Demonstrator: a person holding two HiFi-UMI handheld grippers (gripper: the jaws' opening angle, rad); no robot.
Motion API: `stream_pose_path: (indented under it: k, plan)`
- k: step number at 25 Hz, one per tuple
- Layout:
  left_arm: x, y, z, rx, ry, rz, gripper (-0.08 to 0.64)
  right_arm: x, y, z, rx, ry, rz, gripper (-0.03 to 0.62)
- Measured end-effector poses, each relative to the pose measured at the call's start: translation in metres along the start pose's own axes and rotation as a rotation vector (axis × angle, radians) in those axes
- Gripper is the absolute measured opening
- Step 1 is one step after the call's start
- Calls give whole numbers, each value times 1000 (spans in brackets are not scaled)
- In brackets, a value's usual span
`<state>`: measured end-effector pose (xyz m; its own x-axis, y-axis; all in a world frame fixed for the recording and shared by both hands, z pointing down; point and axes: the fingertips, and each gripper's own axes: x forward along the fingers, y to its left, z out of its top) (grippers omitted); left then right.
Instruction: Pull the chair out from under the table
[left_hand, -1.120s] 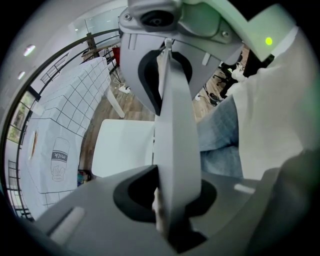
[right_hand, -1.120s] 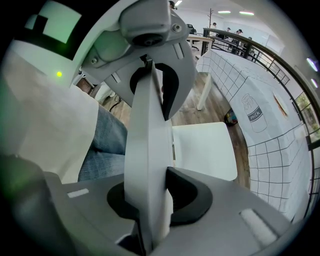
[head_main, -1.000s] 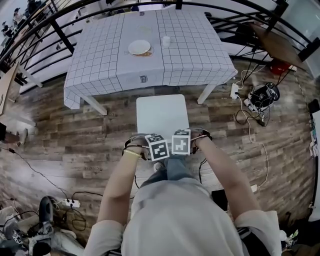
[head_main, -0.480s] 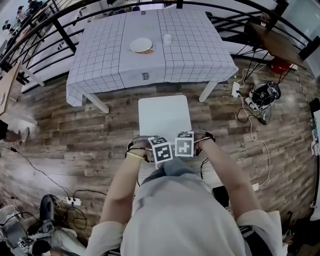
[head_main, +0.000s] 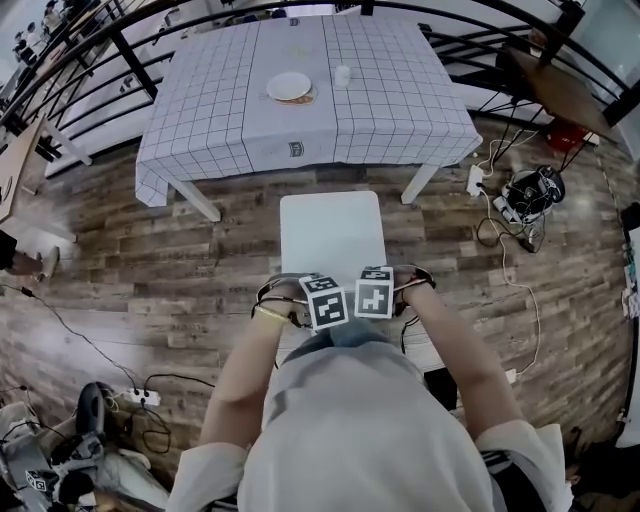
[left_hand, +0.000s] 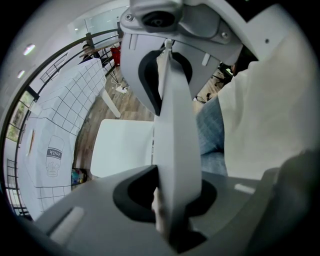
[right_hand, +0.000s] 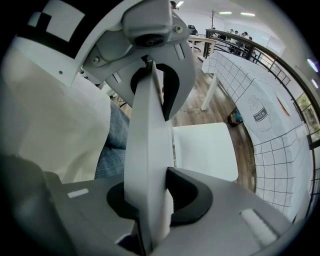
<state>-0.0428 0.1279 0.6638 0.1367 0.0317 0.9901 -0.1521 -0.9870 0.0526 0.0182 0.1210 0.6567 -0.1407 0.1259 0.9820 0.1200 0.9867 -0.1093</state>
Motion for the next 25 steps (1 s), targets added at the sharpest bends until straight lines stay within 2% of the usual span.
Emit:
stream_pose_path:
  k: [11, 14, 16, 18, 22, 25]
  plan:
    - [0, -2, 1, -35, -14, -42, 111, 0, -1, 0, 31, -26, -8, 89]
    - [-3, -10, 1, -35, -27, -91, 180, -1, -2, 1, 53, -45, -21, 92]
    - [-6, -12, 1, -45, -40, -112, 199, -4, 0, 4, 63, -68, -5, 97]
    - [-9, -12, 1, -54, -51, -121, 201, -10, 2, 6, 94, -97, 29, 155]
    - [-18, -13, 0, -59, -55, -142, 202, -24, 1, 8, 109, -115, 48, 155]
    - [-31, -16, -7, -61, -18, -171, 212, -34, 4, 8, 111, -109, 59, 153]
